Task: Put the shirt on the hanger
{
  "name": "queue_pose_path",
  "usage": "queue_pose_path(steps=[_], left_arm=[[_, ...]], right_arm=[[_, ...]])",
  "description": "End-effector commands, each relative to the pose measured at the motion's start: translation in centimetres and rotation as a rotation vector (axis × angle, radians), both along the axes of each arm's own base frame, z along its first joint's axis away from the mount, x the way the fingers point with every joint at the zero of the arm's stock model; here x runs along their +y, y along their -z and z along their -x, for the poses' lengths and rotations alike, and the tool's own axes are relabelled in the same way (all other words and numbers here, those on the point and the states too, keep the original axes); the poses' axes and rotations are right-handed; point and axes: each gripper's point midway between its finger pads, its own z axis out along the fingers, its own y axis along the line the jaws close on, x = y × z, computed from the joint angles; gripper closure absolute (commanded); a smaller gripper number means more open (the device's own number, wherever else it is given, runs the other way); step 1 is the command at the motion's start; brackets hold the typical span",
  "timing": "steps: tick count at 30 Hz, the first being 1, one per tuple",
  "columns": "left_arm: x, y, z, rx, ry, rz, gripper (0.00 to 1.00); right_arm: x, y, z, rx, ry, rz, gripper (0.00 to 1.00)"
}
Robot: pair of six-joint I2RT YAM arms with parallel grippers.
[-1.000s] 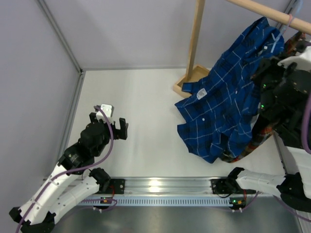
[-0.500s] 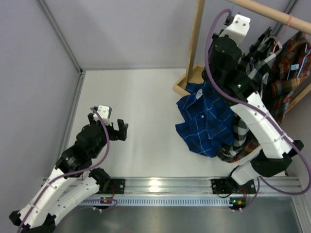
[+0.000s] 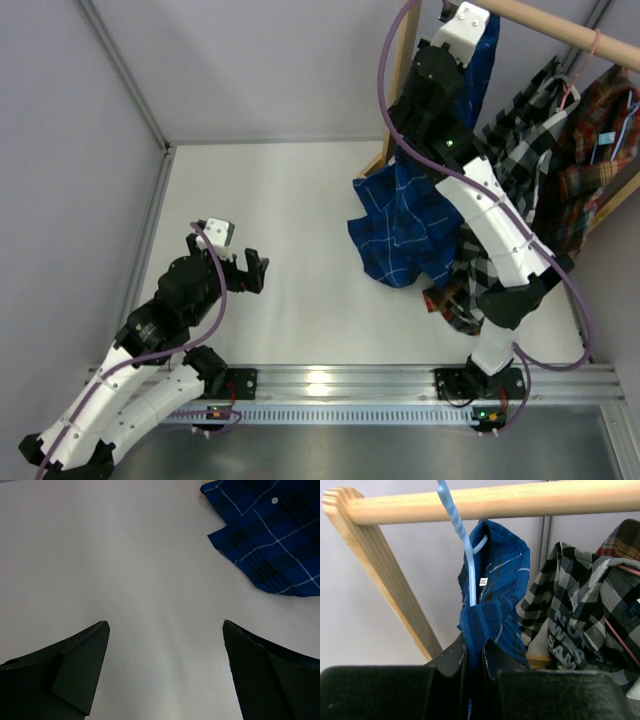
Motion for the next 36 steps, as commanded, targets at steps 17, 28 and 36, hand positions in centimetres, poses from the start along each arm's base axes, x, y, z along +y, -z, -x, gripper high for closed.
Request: queue_pose_path(steps=[17, 28, 36], left_arm=[[-1.1, -0.2, -0.9, -0.013, 0.022, 0.014, 0.02], [-1.2, -0.2, -0.8, -0.012, 0.031, 0.012, 0.02], [-1.3, -0.2, -0.8, -0.011, 0.035, 0.012, 0.02]], right_arm=[[-5.2, 3.4, -7.5, -0.048, 0.018, -0.097, 1.0], [-3.4, 6.8, -9.8, -0.045, 0.021, -0.173, 1.0], [-3.2, 7.8, -11.3, -0.076, 0.088, -0.206, 1.0]])
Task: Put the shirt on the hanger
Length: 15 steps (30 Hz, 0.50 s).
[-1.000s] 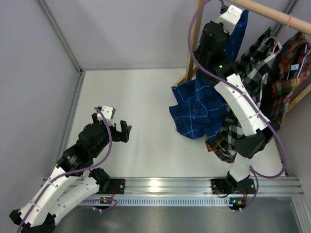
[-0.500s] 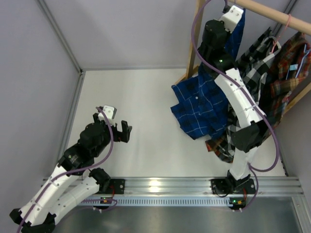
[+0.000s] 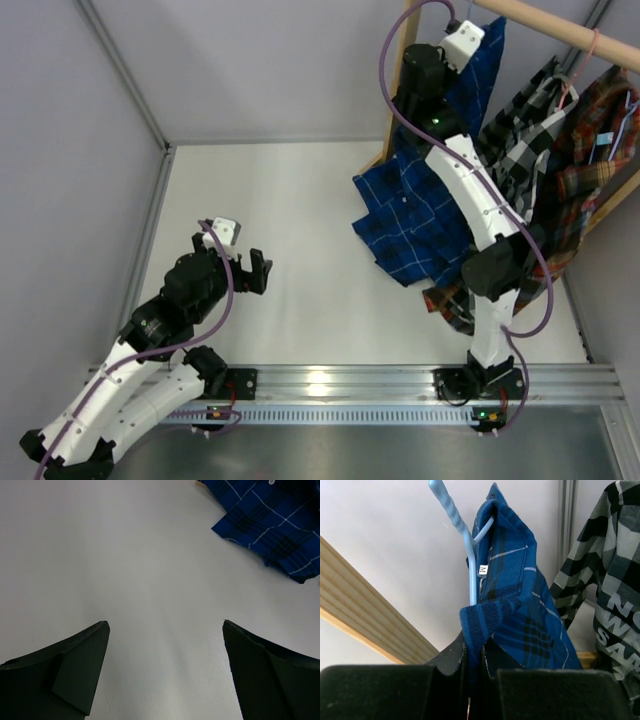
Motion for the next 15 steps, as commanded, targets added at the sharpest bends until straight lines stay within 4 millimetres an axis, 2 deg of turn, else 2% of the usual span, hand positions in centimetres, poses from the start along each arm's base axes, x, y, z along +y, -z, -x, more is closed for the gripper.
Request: queue_pose_path(steps=[1, 2, 3, 4, 6, 7, 8, 9, 10, 11, 12, 13, 14, 15], left_arm=[[-0.7, -1.1, -0.7, -0.042, 0.011, 0.031, 0.02], [-0.7, -1.1, -0.6, -0.041, 0.015, 0.033, 0.02], [-0.7, -1.2, -0.6, -0.043, 0.016, 0.032, 0.02], [-0.7, -1.1, -0.7, -0.04, 0.014, 0.031, 0.02], [-0.8, -1.0, -0.7, -0.04, 0.017, 0.027, 0.02], [-0.7, -1.0, -0.7, -0.039, 0.015, 0.026, 0.02], [-0.6, -1.0, -0.7, -0.041, 0.009, 0.025, 0.02], [-0.5, -1.0, -0.8, -0.043, 0.001, 0.023, 0.02], [-0.4, -1.1, -0.8, -0.046, -0.002, 0.024, 0.02], [-0.2, -1.3, -0.7, -0.051, -0.007, 0.029, 0.02], [0.0, -1.3, -0.8, -0.053, -0.018, 0.031, 0.02], [0.1, -1.4, -0.8, -0.057, -0.021, 0.033, 0.02], [0.2, -1.4, -0.8, -0.059, -0.026, 0.034, 0.02], [0.3, -1.5, -0.9, -0.06, -0.03, 0.035, 0.02]], right_arm=[[-0.6, -1.3, -0.2, -0.073, 0.048, -0.057, 1.0], [-0.5, -1.2, -0.2, -0.071, 0.045, -0.057, 1.0], [-0.5, -1.5, 0.0, -0.08, 0.04, -0.067, 0.96], [-0.4, -0.9, 0.1, -0.065, 0.034, -0.06, 0.85], [-0.6, -2.3, 1.3, -0.093, 0.008, -0.075, 0.52], [-0.5, -1.0, 1.3, -0.067, -0.003, -0.061, 0.33], [-0.5, -1.3, 1.7, -0.078, -0.026, -0.065, 0.29], [-0.9, -3.0, 3.0, -0.119, -0.04, -0.084, 0.25], [-0.9, -2.3, 3.2, -0.101, -0.05, -0.072, 0.17], [-1.3, -3.5, 4.3, -0.12, -0.069, -0.077, 0.14], [-1.6, -3.9, 4.9, -0.119, -0.074, -0.067, 0.12], [-1.6, -3.4, 5.2, -0.102, -0.083, -0.054, 0.02], [-2.0, -4.7, 6.4, -0.123, -0.102, -0.055, 0.0], [-2.2, -4.9, 7.0, -0.117, -0.115, -0.039, 0.01]])
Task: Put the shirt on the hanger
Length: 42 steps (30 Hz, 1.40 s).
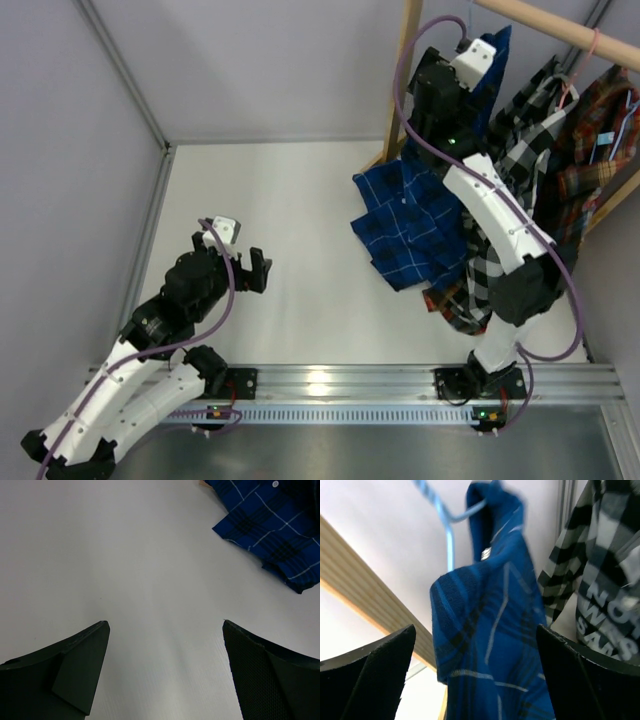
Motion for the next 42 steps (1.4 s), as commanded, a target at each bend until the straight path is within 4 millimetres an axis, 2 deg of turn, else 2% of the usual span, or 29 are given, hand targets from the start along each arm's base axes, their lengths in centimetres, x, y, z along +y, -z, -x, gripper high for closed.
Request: queue_pose_path(steps=[1, 2, 3, 4, 5, 6, 10, 12, 13, 14, 16, 17, 18, 19, 20, 22, 23, 24, 25, 26, 27, 28, 29, 30, 32, 35, 38, 39, 42], left_arm=[[0.3, -1.7, -0.8, -0.069, -0.032, 0.039, 0.02], [0.3, -1.7, -0.8, -0.068, -0.033, 0.038, 0.02], [0.5, -1.7, -0.8, -0.069, -0.039, 0.036, 0.02], [0.6, -1.7, -0.9, -0.07, -0.047, 0.036, 0.02], [0.8, -1.7, -0.9, -0.071, -0.056, 0.037, 0.02], [1.2, -1.8, -1.1, -0.074, -0.075, 0.039, 0.02], [2.4, -1.9, -1.8, -0.069, -0.15, 0.05, 0.02], [3.6, -2.2, -2.3, -0.07, -0.207, 0.058, 0.02], [3.9, -2.2, -2.5, -0.065, -0.225, 0.062, 0.02], [4.6, -2.1, -2.8, -0.06, -0.252, 0.071, 0.02], [4.9, -2.4, -2.9, -0.065, -0.26, 0.084, 0.02], [5.2, -2.4, -2.9, -0.068, -0.264, 0.082, 0.02], [4.8, -2.4, -2.9, -0.065, -0.243, 0.088, 0.02], [4.8, -2.4, -2.8, -0.065, -0.238, 0.087, 0.02], [4.8, -2.4, -2.7, -0.068, -0.234, 0.086, 0.02], [5.1, -2.4, -2.8, -0.071, -0.246, 0.081, 0.02], [5.2, -2.5, -2.7, -0.078, -0.253, 0.08, 0.02], [5.6, -2.6, -2.8, -0.081, -0.275, 0.076, 0.02], [5.8, -2.6, -2.8, -0.084, -0.288, 0.075, 0.02], [6.0, -2.7, -2.8, -0.088, -0.3, 0.075, 0.02], [6.4, -2.8, -2.8, -0.091, -0.323, 0.081, 0.02], [7.1, -3.0, -2.9, -0.096, -0.37, 0.088, 0.02], [7.4, -3.2, -2.8, -0.096, -0.387, 0.09, 0.02], [7.6, -3.4, -2.6, -0.099, -0.401, 0.094, 0.02], [8.0, -3.6, -2.3, -0.099, -0.423, 0.112, 0.02], [8.1, -3.4, -1.5, -0.096, -0.412, 0.115, 0.02], [8.7, -2.9, -1.0, -0.099, -0.425, 0.101, 0.02], [8.8, -2.2, -0.9, -0.091, -0.434, 0.09, 0.02], [8.8, -1.9, -0.8, -0.09, -0.439, 0.109, 0.02]], right_arm=[[-1.3, -6.2, 4.2, -0.142, -0.071, -0.04, 0.01], [-1.2, -6.3, 4.7, -0.136, -0.106, -0.03, 0.01], [-1.8, -7.5, 6.2, -0.154, -0.122, -0.034, 0.01], [-1.6, -6.7, 6.5, -0.13, -0.149, -0.018, 0.0], [-1.7, -7.3, 7.8, -0.128, -0.191, -0.012, 0.01], [-1.5, -6.7, 8.2, -0.103, -0.221, 0.009, 0.01], [-0.6, -6.4, 10.9, -0.039, -0.366, 0.059, 0.0], [-0.9, -6.5, 12.8, -0.021, -0.409, 0.077, 0.01], [-0.8, -6.0, 13.3, -0.007, -0.424, 0.082, 0.01], [-1.1, -6.8, 14.8, -0.034, -0.448, 0.088, 0.01], [-1.3, -5.8, 16.2, -0.011, -0.48, 0.102, 0.01], [-1.6, -6.6, 17.8, -0.036, -0.513, 0.108, 0.01], [-1.7, -5.3, 18.6, 0.004, -0.531, 0.121, 0.01], [-1.9, -4.9, 19.4, 0.014, -0.544, 0.121, 0.01], [-2.2, -5.4, 21.2, -0.014, -0.576, 0.109, 0.01], [-1.7, -3.2, 22.7, 0.031, -0.652, 0.119, 0.01], [-1.3, -3.4, 24.6, 0.005, -0.723, 0.112, 0.01], [-1.0, -1.8, 25.4, 0.045, -0.759, 0.114, 0.01], [-0.4, -1.3, 26.4, 0.047, -0.819, 0.11, 0.0], [-0.9, -1.4, 28.0, 0.019, -0.835, 0.1, 0.01], [-1.0, -0.2, 28.6, 0.04, -0.845, 0.1, 0.01], [-1.6, 0.2, 30.0, 0.033, -0.852, 0.098, 0.0], [-1.9, 0.6, 30.7, 0.03, -0.855, 0.099, 0.01], [-1.9, 2.1, 30.9, 0.055, -0.864, 0.108, 0.01], [-2.6, 3.1, 32.5, 0.052, -0.869, 0.12, 0.01], [-3.1, 5.8, 33.5, 0.116, -0.878, 0.124, 0.01], [-4.6, 7.4, 33.6, 0.149, -0.804, 0.131, 0.01], [-4.8, 8.3, 33.4, 0.169, -0.791, 0.139, 0.01], [-6.4, 10.1, 32.7, 0.218, -0.69, 0.16, 0.01]])
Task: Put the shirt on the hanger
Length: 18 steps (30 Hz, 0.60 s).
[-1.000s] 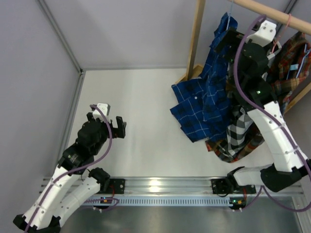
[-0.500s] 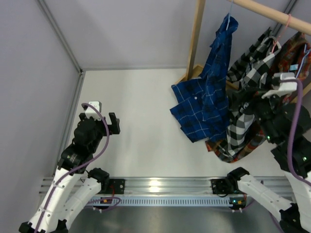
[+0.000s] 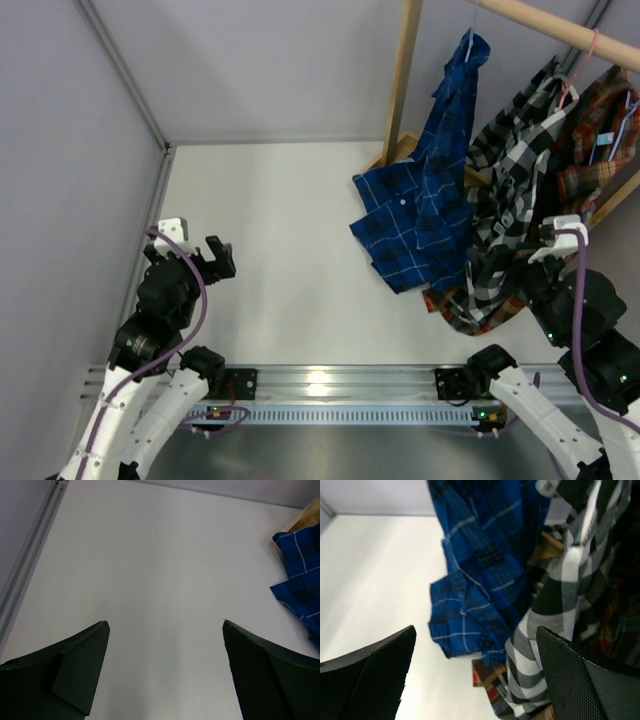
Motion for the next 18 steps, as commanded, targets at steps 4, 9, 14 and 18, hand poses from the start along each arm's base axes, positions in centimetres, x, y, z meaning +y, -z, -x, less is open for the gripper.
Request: queue_pose_path(steps=[4, 9, 14, 18], left_arm=[[0.8, 0.4, -0.2, -0.006, -0.061, 0.017, 0.02], [0.0, 0.6, -0.4, -0.002, -0.001, 0.036, 0.02], [-0.9, 0.7, -0.4, 0.001, 0.05, 0.042, 0.02], [-1.2, 0.7, -0.3, 0.001, 0.063, 0.046, 0.02]], right_arm=[[-3.2, 4.2, -1.2, 0.077, 0.202, 0.085, 0.01], [-3.0, 5.2, -1.7, 0.085, 0.203, 0.086, 0.01], [-4.0, 4.9, -1.6, 0.067, 0.252, 0.092, 0.01], [-3.9, 5.1, -1.7, 0.068, 0.253, 0.086, 0.01]])
